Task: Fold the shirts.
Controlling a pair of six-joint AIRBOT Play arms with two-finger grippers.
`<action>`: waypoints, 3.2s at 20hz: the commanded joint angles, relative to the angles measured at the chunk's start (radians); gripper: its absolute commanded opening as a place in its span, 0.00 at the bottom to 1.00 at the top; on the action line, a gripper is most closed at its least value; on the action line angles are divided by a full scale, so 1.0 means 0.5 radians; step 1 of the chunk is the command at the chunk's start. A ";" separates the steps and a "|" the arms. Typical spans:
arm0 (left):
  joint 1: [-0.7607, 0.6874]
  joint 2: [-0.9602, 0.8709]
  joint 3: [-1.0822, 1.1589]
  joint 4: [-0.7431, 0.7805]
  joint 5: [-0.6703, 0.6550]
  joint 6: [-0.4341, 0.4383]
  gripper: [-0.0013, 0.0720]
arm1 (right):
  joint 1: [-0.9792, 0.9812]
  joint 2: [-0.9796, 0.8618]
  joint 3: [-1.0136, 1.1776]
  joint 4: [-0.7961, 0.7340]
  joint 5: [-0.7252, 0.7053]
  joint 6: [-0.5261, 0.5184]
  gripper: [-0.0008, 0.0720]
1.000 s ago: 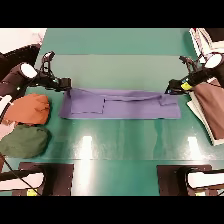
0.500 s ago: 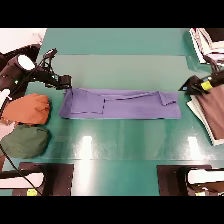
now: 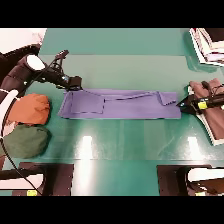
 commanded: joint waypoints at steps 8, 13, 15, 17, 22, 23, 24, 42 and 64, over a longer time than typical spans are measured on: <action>-0.498 -0.356 0.140 -0.076 0.372 -0.144 0.05 | 0.149 0.316 -0.011 0.178 -0.238 -0.179 0.04; -0.702 -0.691 0.510 -0.078 0.320 -0.156 0.05 | 0.407 0.536 0.388 0.396 -0.053 -0.070 0.04; -0.755 -0.793 0.607 -0.078 0.268 -0.160 0.05 | 0.580 0.558 0.561 0.471 -0.053 -0.047 0.04; -0.782 -0.848 0.636 -0.092 0.282 -0.159 0.05 | 0.754 0.556 0.724 0.473 -0.060 0.002 0.04; -0.790 -0.872 0.633 -0.104 0.274 -0.150 0.05 | 1.070 0.556 0.962 0.475 -0.150 0.031 0.04; -0.790 -0.873 0.633 -0.102 0.278 -0.150 0.05 | 1.115 0.556 0.988 0.475 -0.171 0.032 0.04; -0.790 -0.873 0.633 -0.102 0.285 -0.150 0.05 | 1.156 0.556 1.004 0.475 -0.196 0.032 0.04; 0.541 0.209 0.689 0.576 -0.240 -0.083 0.05 | 2.414 -0.649 1.928 0.472 -0.471 0.003 0.84; 0.635 0.249 0.679 0.358 -0.275 -0.083 0.05 | 1.653 -0.420 0.449 0.810 -0.652 0.085 0.93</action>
